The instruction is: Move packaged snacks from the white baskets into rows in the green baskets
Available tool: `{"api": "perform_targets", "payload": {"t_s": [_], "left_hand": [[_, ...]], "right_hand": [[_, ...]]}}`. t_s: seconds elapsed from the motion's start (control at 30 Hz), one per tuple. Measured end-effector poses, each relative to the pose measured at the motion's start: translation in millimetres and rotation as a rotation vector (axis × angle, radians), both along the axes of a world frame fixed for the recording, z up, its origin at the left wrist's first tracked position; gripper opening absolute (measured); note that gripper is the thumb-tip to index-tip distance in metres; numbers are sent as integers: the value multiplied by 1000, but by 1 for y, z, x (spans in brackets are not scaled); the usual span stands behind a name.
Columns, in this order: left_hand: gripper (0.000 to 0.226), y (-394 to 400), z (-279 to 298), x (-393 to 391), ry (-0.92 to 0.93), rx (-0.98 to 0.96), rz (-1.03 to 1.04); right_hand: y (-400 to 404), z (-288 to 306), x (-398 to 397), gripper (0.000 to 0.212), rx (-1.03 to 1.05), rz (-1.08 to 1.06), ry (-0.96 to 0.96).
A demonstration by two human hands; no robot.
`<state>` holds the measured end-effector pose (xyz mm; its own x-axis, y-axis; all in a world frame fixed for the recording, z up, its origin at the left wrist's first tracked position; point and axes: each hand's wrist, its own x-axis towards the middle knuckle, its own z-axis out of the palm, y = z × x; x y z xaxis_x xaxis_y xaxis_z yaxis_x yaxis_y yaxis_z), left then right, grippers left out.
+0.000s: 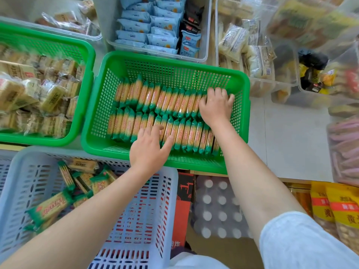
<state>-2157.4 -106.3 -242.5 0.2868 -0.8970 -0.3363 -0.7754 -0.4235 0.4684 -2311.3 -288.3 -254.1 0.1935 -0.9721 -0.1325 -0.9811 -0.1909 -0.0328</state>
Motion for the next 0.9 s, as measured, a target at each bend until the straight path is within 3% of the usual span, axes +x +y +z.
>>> {"api": "perform_targets", "payload": {"t_s": [0.13,0.33,0.57,0.77,0.9], "left_hand": [[54,0,1,0,-18,-1,-15],[55,-1,0,-1,-26,-5,-12],[55,1,0,-1,-25,-16,-14],[57,1,-1,-1,-41,-5,-17],[57,0,-2,-2,-52,11,-24]], "right_hand": [[-14,3,-4,48,43,25,0],[-20,-9,9,46,61,-181,-234],[-17,-22,8,36,-70,-196,-489],[-28,-30,20,54,-193,-242,-275],[-30,-31,26,66,-151,-241,-79]]}}
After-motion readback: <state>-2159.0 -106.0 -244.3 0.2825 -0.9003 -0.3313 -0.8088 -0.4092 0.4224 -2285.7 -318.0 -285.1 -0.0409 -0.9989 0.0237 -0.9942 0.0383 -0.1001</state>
